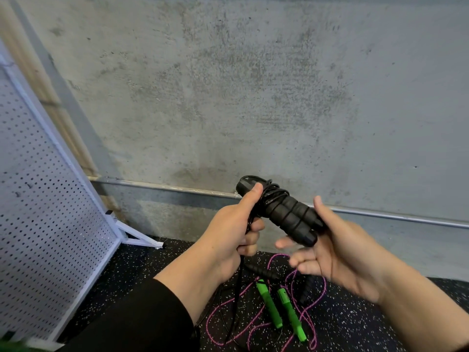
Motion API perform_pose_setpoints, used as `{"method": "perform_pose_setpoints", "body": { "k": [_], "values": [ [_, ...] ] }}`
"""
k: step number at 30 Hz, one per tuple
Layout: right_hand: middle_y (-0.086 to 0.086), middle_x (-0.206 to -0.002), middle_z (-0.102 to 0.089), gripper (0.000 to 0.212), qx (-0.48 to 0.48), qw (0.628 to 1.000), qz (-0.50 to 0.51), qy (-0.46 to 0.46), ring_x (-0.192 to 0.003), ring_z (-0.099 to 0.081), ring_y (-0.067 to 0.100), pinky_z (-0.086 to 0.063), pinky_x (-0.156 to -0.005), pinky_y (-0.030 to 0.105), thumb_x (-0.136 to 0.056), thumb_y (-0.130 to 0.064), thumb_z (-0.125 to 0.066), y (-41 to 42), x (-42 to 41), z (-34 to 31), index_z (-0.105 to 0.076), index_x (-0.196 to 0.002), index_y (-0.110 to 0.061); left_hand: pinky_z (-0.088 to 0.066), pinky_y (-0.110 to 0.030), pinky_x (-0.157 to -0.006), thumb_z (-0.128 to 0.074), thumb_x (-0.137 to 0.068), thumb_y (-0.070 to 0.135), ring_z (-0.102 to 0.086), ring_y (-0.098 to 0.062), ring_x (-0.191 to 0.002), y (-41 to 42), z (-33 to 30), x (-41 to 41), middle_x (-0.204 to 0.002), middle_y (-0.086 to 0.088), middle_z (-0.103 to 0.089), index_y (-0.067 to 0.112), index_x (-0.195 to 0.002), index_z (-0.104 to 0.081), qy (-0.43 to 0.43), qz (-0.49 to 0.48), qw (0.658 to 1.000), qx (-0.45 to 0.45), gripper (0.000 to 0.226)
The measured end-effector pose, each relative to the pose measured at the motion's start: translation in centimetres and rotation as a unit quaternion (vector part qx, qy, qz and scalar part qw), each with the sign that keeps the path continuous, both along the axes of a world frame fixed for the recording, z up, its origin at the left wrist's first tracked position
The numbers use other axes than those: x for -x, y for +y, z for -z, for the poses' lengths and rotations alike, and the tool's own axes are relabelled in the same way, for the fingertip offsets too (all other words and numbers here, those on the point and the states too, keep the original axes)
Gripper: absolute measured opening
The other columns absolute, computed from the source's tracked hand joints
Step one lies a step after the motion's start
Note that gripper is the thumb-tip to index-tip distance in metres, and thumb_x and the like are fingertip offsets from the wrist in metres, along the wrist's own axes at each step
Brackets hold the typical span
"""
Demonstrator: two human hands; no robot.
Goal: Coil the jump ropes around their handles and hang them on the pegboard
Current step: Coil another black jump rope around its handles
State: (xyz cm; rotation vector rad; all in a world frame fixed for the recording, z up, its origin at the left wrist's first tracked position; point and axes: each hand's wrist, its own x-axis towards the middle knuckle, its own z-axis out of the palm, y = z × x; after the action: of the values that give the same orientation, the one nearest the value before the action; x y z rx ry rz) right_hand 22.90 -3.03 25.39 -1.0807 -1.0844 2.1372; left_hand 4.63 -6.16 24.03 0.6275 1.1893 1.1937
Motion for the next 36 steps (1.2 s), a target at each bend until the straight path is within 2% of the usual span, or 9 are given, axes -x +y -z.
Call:
{"method": "perform_pose_setpoints", "body": {
  "k": [5,10,15,18,20,22,30,34,36],
  "values": [
    [0.015,-0.083,-0.055,0.052,0.078,0.989,-0.030,0.122,-0.058,-0.047,0.016,-0.047,-0.047,0.023,-0.098,-0.049,-0.047,0.2,-0.3,0.1,-0.068,-0.129,-0.013,-0.016,-0.022,-0.043,-0.062,-0.085,0.068,-0.018,-0.009,-0.048,0.1,-0.2,0.2,-0.064,0.003,-0.042,0.025,-0.074,-0.058,0.005,0.024,1.000,-0.004,0.045],
    [0.015,-0.083,-0.056,0.046,0.005,0.988,0.047,0.146,-0.064,-0.047,0.017,-0.047,-0.051,0.025,-0.097,-0.041,-0.052,0.4,0.3,0.0,-0.063,-0.129,-0.008,-0.014,-0.022,-0.044,-0.044,-0.080,0.085,-0.018,-0.007,-0.048,-0.2,-0.3,-0.2,-0.068,0.004,-0.046,0.016,-0.106,-0.064,0.011,0.083,0.996,0.012,0.076],
    [0.009,-0.083,-0.062,0.023,-0.210,0.966,0.112,-0.097,-0.065,-0.050,0.015,-0.048,-0.059,0.032,-0.104,-0.031,-0.051,0.9,-0.3,0.3,-0.068,-0.118,-0.024,-0.014,-0.021,-0.041,-0.039,-0.083,0.084,-0.018,-0.007,-0.045,-0.3,-0.4,-0.9,-0.061,0.006,-0.040,0.008,-0.124,-0.065,0.023,0.078,0.996,0.036,0.090],
    [-0.008,-0.080,-0.065,0.025,-0.382,0.882,0.076,-0.266,-0.060,-0.057,0.006,-0.050,-0.063,0.022,-0.103,-0.030,-0.053,0.8,-0.1,0.8,-0.060,-0.124,-0.041,-0.013,-0.021,-0.041,-0.038,-0.086,0.083,-0.017,-0.007,-0.045,0.0,-0.2,-0.7,-0.061,0.005,-0.043,0.003,-0.125,-0.064,0.034,0.079,0.995,0.052,0.093],
    [-0.018,-0.099,-0.066,0.036,-0.461,0.822,0.046,-0.331,-0.082,-0.062,-0.003,-0.044,-0.073,0.009,-0.102,-0.033,-0.054,0.6,0.3,1.2,-0.052,-0.135,-0.046,-0.013,-0.021,-0.040,-0.039,-0.086,0.084,-0.018,-0.007,-0.043,0.1,0.0,-0.5,-0.063,0.002,-0.047,0.001,-0.124,-0.064,0.031,0.072,0.995,0.058,0.094],
    [-0.015,-0.115,-0.061,0.046,-0.497,0.786,0.030,-0.367,-0.104,-0.056,0.003,-0.042,-0.084,0.018,-0.101,-0.038,-0.054,0.5,0.7,1.6,-0.044,-0.144,-0.050,-0.013,-0.020,-0.038,-0.039,-0.084,0.085,-0.018,-0.007,-0.041,0.2,0.0,-0.4,-0.063,0.001,-0.050,0.001,-0.121,-0.065,0.021,0.060,0.996,0.064,0.095],
    [-0.003,-0.104,-0.043,0.063,-0.596,0.667,-0.026,-0.447,-0.102,-0.043,0.017,-0.041,-0.084,0.030,-0.094,-0.032,-0.068,0.5,0.6,2.5,-0.042,-0.147,-0.051,-0.015,-0.019,-0.037,-0.053,-0.077,0.085,-0.019,-0.007,-0.041,-0.1,0.6,0.0,-0.061,0.003,-0.049,0.006,-0.107,-0.071,0.024,0.035,0.995,0.086,0.086],
    [-0.007,-0.111,-0.035,0.063,-0.613,0.650,-0.040,-0.447,-0.106,-0.035,0.009,-0.044,-0.088,0.029,-0.093,-0.041,-0.066,0.2,0.9,2.2,-0.038,-0.147,-0.054,-0.016,-0.021,-0.038,-0.063,-0.085,0.070,-0.019,-0.007,-0.040,-0.2,0.9,0.0,-0.058,0.004,-0.046,0.010,-0.105,-0.073,0.010,0.000,0.996,0.086,0.064],
    [-0.012,-0.116,-0.033,0.057,-0.589,0.682,-0.049,-0.432,-0.111,-0.035,0.004,-0.035,-0.091,0.017,-0.094,-0.050,-0.060,0.0,0.8,1.9,-0.037,-0.146,-0.056,-0.016,-0.021,-0.038,-0.064,-0.087,0.065,-0.019,-0.008,-0.040,-0.2,0.9,-0.1,-0.057,0.004,-0.046,0.011,-0.109,-0.073,0.001,-0.016,0.997,0.079,0.058]
  ]
}}
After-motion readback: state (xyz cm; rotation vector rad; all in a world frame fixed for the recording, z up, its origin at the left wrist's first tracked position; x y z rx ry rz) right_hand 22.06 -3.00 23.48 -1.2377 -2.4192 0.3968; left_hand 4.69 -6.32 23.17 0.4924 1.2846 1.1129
